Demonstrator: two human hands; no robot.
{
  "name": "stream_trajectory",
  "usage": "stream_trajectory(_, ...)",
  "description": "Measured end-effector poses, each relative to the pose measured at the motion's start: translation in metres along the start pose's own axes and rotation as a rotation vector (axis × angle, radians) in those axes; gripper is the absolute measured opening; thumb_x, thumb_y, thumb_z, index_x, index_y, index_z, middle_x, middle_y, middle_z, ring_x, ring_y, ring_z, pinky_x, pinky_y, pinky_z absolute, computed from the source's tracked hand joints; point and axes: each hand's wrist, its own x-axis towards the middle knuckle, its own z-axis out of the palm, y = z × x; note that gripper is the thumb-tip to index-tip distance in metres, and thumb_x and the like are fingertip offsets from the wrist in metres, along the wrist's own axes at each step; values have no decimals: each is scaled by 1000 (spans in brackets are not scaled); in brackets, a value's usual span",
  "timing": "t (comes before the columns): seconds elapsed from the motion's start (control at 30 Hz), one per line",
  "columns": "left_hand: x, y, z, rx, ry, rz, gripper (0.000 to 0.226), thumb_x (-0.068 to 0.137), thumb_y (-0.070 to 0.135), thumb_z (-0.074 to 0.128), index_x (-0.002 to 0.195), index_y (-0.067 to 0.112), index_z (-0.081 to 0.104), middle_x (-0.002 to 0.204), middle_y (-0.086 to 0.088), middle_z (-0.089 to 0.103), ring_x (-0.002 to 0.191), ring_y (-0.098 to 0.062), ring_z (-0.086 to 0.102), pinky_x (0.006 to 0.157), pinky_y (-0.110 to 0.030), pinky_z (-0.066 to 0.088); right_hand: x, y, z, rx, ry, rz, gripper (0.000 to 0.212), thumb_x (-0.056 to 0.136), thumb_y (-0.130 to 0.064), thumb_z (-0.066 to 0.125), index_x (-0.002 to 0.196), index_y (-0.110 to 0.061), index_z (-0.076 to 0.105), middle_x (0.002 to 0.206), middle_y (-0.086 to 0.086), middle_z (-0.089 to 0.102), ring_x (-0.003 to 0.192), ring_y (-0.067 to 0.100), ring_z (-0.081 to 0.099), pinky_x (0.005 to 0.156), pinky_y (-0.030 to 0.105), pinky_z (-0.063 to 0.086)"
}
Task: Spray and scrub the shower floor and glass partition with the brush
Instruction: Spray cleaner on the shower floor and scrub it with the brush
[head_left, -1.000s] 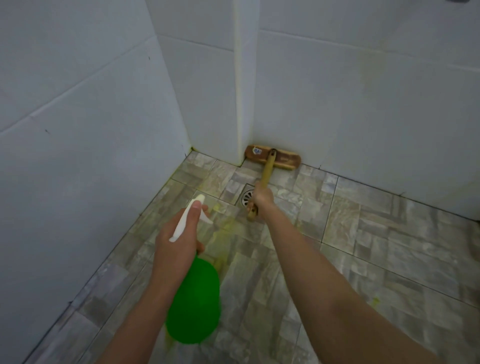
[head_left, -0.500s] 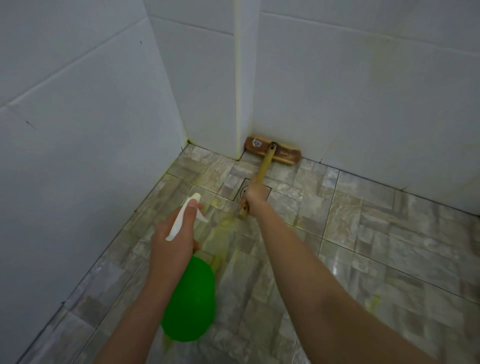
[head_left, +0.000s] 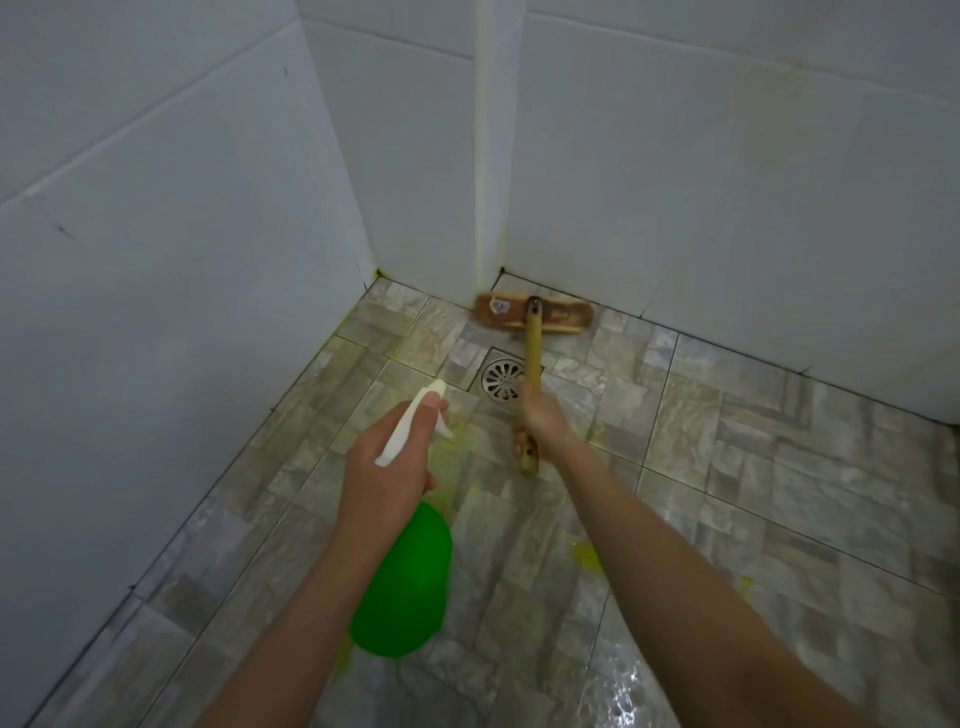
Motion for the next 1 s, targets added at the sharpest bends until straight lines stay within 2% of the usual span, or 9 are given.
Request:
stream_trajectory(0.07,-2,0,2,6,-2,-11,38,100,45,51,104,18,77,101,2,74,60,-12,57,46,-11,43,10,-26,-15,-13,11,12,44,102,-42,30,91,-4,49,54,9,43,33,18,40,38,26,37)
stream_trajectory(0.17,-4,2,2,31,0,-1,38,100,46,50,103,18,77,98,0,74,59,-11,57,45,-10,42,8,-30,-32,-22,19,-3,46,102,-44,30,82,-5,45,50,9,43,30,18,39,36,23,36)
stream_trajectory(0.27,-8,3,3,22,-8,4,38,101,45,50,109,19,76,101,3,73,60,-11,57,45,-10,42,-46,37,-43,-114,52,14,50,99,-52,34,71,-12,45,51,4,44,37,18,42,41,27,36)
stream_trajectory(0.4,-9,5,10,31,-50,-10,38,101,46,50,109,19,76,104,8,72,64,-12,58,45,-10,43,-130,109,-68,-38,1,148,52,96,-55,39,63,-15,39,44,-1,36,34,16,37,38,23,33)
stream_trajectory(0.53,-16,4,27,79,-64,3,36,100,47,52,103,20,76,103,-13,74,57,-18,56,42,-12,42,-81,59,-105,-191,71,54,47,99,-51,36,67,-17,41,53,2,39,42,17,41,43,25,35)
stream_trajectory(0.63,-28,4,41,108,-112,25,38,100,48,51,99,19,76,99,-12,73,57,-18,56,41,-11,40,-53,38,-143,-122,104,57,43,99,-51,35,71,-18,37,54,3,35,31,13,37,38,22,32)
stream_trajectory(0.77,-29,11,48,71,-133,0,36,99,52,50,95,27,76,96,-1,73,50,-14,57,43,-15,44,-119,126,-153,-141,202,170,53,95,-57,39,64,-14,40,52,5,41,39,18,41,45,27,36)
stream_trajectory(0.87,-32,14,62,103,-167,24,40,99,52,49,93,22,75,92,2,71,43,-6,54,44,-12,43,-166,172,-153,-24,197,203,54,93,-60,40,61,-16,35,47,2,34,32,15,36,38,23,35)
stream_trajectory(1.0,-43,15,80,113,-203,74,37,100,48,52,110,20,75,96,-2,72,54,-9,54,43,-9,39,-106,115,-179,-144,225,124,55,96,-57,37,64,-13,41,53,6,43,41,19,43,43,26,38)
